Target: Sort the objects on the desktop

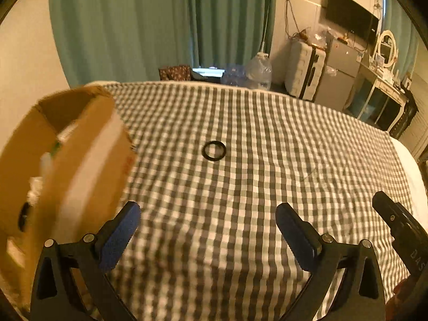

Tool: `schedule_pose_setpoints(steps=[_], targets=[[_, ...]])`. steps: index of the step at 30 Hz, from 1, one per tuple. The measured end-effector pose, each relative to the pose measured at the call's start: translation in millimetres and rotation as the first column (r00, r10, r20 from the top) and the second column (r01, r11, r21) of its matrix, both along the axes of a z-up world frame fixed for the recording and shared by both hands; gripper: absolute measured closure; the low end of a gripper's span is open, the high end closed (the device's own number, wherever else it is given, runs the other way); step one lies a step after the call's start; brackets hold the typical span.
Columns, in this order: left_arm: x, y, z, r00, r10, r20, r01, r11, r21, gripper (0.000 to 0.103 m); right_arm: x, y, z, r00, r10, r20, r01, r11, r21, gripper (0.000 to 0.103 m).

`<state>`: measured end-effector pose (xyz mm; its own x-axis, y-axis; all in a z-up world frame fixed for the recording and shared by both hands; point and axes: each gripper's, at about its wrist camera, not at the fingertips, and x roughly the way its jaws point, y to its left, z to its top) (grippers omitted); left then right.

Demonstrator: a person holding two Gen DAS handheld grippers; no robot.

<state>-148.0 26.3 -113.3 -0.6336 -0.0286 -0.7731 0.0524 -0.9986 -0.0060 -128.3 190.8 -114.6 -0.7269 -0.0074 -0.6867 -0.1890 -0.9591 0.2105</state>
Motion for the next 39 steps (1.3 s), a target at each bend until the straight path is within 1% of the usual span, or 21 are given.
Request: schedule_pose_setpoints(steps=[3,5,7,11,13,15,17,19,20,21,22,23,24,25,26,28,31,33,36,37,39], targets=[[-21.6,-0.3,-19.9,1.000,0.020,0.020,-0.021,0.999,0.028,0.000,-21.4,7.3,-13.9,1.000,0.010,-0.006,-0.010,1.000,-0.028,0.027],[-36.1,-2.3,-30.2,0.999,0.030,0.027,-0.031,0.999,0.035,0.000,-35.7,8.6,-22.0,1.000,0.024,-0.012,-0.025,1.000,-0.013,0.027],[-51.4,-3.0,-40.0,0.999,0.036,0.027,-0.037,0.999,0.027,0.000,-48.6,7.9,-30.2,1.000,0.023,-0.001,-0.023,0.999,0.024,0.027],[-79.3,-4.9,-59.5,0.999,0.025,0.033,-0.025,1.000,0.000,0.000,-81.6,8.5,-45.6,0.999,0.039,0.008,-0.039,0.998,0.040,0.027],[-92.5,-8.6,-67.9,0.999,0.033,0.029,-0.033,0.999,0.002,0.000,-90.1,7.3,-51.7,0.998,0.053,0.015,-0.054,0.997,0.060,0.027],[-105.5,-13.8,-77.8,0.999,0.036,0.021,-0.037,0.999,0.025,0.000,-98.9,4.5,-57.6,0.996,0.082,0.031,-0.084,0.993,0.078,0.027],[-118.2,-17.9,-87.8,0.999,0.041,0.020,-0.042,0.999,0.018,0.000,-101.8,4.2,-60.0,0.994,0.100,0.038,-0.103,0.992,0.073,0.027],[-131.4,-19.4,-96.1,0.999,0.036,0.032,-0.037,0.999,0.031,0.001,-101.7,0.0,-61.8,0.993,0.110,0.038,-0.112,0.992,0.065,0.027],[-132.0,-20.7,-95.5,0.999,0.037,0.018,-0.038,0.999,0.036,0.003,-100.0,-3.3,-63.4,0.993,0.113,0.040,-0.116,0.991,0.064,0.027],[-131.5,-21.7,-94.5,0.999,0.034,0.004,-0.034,0.999,0.042,0.012,-99.0,-4.5,-64.2,0.992,0.115,0.041,-0.118,0.991,0.064,0.027],[-131.2,-21.4,-94.3,1.000,0.028,-0.002,-0.028,0.999,0.039,0.028,-97.7,-5.8,-64.7,0.993,0.112,0.040,-0.115,0.991,0.067,0.027],[-128.9,-21.4,-93.2,1.000,0.025,-0.009,-0.025,0.999,0.026,0.046,-96.6,-8.8,-66.6,0.993,0.110,0.040,-0.113,0.991,0.071,0.027],[-126.1,-22.0,-91.4,1.000,0.018,-0.015,-0.018,1.000,0.018,0.056,-94.9,-11.6,-67.2,0.993,0.107,0.042,-0.110,0.991,0.075,0.027],[-123.4,-22.7,-90.0,1.000,0.009,-0.015,-0.008,1.000,0.016,0.076,-93.8,-12.0,-66.8,0.994,0.102,0.042,-0.105,0.991,0.079,0.027],[-120.5,-25.0,-88.5,1.000,-0.002,-0.005,0.002,1.000,0.027,0.090,-90.0,-16.9,-66.5,0.994,0.099,0.040,-0.102,0.992,0.080,0.027],[-112.7,-32.4,-85.4,0.999,-0.021,0.026,0.019,0.997,0.076,0.099,-83.9,-19.7,-64.8,0.995,0.099,0.033,-0.101,0.991,0.085,0.027],[-93.1,-38.8,-69.7,0.999,-0.027,0.027,0.025,0.996,0.088,0.099,-69.6,-26.9,-59.1,0.995,0.092,0.029,-0.095,0.989,0.111,0.027],[-74.0,-39.9,-50.9,0.999,-0.047,0.005,0.046,0.995,0.088,0.099,-61.1,-27.9,-50.9,0.996,0.090,0.018,-0.091,0.990,0.107,0.027],[-37.4,-45.8,-14.3,0.997,-0.067,-0.041,0.070,0.993,0.095,0.099,-38.6,-34.5,-31.4,0.994,0.112,0.012,-0.112,0.992,0.060,0.027],[-22.0,-48.9,1.3,0.996,-0.070,-0.060,0.076,0.992,0.104,0.099,-30.6,-39.7,-22.2,0.992,0.126,0.007,-0.127,0.991,0.038,0.027],[-3.6,-51.3,22.4,0.994,-0.079,-0.081,0.088,0.991,0.104,0.099,-18.8,-50.0,-3.5,0.989,0.147,-0.009,-0.147,0.989,0.007,0.027]])
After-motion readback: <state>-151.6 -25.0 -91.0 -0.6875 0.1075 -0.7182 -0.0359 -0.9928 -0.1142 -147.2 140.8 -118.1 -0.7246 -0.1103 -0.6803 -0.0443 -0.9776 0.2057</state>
